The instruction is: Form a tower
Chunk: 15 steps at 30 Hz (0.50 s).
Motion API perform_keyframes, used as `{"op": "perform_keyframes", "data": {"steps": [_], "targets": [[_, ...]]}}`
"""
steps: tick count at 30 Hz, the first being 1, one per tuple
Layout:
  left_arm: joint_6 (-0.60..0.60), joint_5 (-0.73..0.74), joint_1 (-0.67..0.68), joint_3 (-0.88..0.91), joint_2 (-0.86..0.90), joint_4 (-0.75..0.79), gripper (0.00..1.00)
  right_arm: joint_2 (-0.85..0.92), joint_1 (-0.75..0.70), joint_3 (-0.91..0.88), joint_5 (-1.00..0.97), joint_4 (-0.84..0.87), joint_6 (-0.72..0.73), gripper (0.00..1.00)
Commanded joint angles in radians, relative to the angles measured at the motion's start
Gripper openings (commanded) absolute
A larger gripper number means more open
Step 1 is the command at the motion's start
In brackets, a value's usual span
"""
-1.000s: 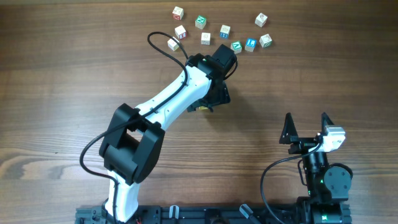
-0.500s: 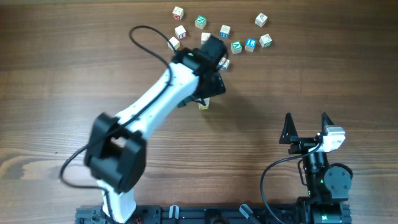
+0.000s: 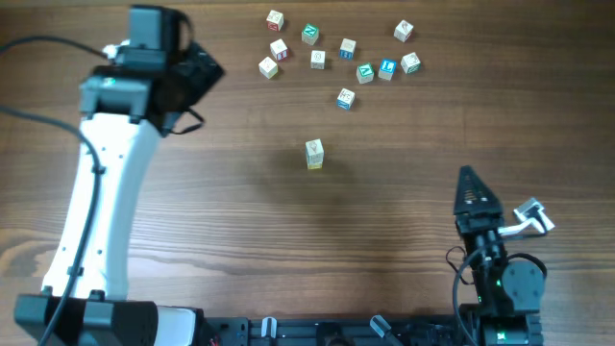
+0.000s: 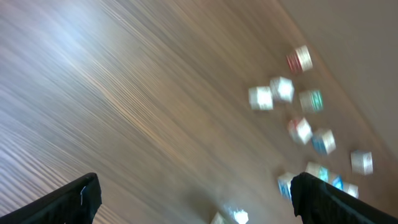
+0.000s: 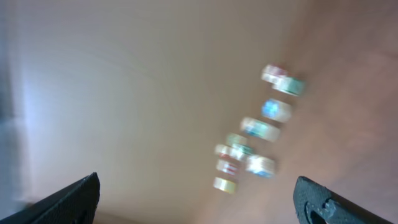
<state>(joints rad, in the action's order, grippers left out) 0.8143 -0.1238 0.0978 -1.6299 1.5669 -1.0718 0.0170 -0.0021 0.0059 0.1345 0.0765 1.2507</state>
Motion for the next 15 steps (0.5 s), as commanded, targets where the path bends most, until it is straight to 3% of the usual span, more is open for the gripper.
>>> {"op": "perform_keyframes", "data": {"steps": [1, 5, 10, 15], "targets": [[0.006, -0.016, -0.133, -0.008, -0.06, 0.01, 1.0, 0.004, 0.005, 0.021, 0.08, 0.066, -0.053, 0.99], [0.006, -0.016, -0.244, -0.008, -0.084, 0.029, 1.0, 0.128, 0.005, 0.2, 0.104, -0.138, -0.254, 0.99], [0.006, -0.016, -0.285, -0.008, -0.086, 0.036, 1.0, 0.496, 0.005, 0.57, 0.084, -0.349, -0.51, 1.0], [0.005, -0.016, -0.286, -0.008, -0.086, 0.023, 1.0, 0.919, 0.005, 0.992, 0.108, -0.665, -0.65, 1.0]]}}
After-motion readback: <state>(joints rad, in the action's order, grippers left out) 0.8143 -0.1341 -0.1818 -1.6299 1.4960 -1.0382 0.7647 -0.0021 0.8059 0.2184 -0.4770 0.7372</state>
